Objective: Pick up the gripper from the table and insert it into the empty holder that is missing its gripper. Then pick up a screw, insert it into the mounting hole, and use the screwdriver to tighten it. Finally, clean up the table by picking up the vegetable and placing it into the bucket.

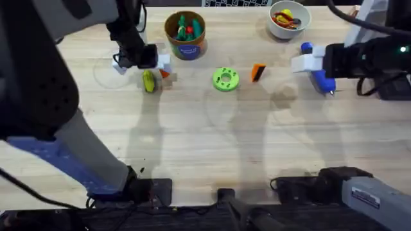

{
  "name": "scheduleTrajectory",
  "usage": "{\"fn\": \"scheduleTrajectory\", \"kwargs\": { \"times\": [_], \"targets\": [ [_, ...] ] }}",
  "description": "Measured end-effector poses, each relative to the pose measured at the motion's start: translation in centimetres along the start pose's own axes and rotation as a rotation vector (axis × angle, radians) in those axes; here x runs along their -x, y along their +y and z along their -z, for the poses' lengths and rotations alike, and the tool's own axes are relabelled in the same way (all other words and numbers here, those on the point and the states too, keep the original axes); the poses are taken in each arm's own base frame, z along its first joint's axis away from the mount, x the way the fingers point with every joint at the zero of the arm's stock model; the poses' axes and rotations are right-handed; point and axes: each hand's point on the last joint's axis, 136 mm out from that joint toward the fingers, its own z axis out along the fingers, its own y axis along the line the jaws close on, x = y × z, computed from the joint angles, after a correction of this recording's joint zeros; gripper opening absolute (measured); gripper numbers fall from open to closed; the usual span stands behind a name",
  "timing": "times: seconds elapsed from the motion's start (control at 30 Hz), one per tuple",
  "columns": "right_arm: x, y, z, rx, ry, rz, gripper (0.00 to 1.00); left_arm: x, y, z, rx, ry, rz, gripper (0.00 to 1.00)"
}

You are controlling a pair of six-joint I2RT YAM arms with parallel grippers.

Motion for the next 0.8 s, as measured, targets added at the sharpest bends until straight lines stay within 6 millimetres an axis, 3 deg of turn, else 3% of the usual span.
{"fn": "scheduleTrajectory", "kwargs": {
  "times": [0.1,0.2,0.33,0.37,0.8],
  "targets": [
    [0.0,0.0,0.0,0.000,0.000,0.000,0.991,-0.4,-0.2,-1.3,-0.007,0.040,0.003,0.846],
    [0.0,0.0,0.0,0.000,0.000,0.000,0.991,-0.1,-0.5,-1.4,-0.022,0.036,0.009,0.698],
    [0.0,0.0,0.0,0.000,0.000,0.000,0.988,0.2,-1.6,-1.3,-0.063,0.035,0.003,0.068],
    [0.0,0.0,0.0,0.000,0.000,0.000,0.991,0.2,-1.7,-1.3,-0.063,0.033,0.000,0.023],
    [0.0,0.0,0.0,0.000,0.000,0.000,0.991,0.1,-1.4,-1.2,-0.044,0.055,0.002,0.005]
  ]
}}
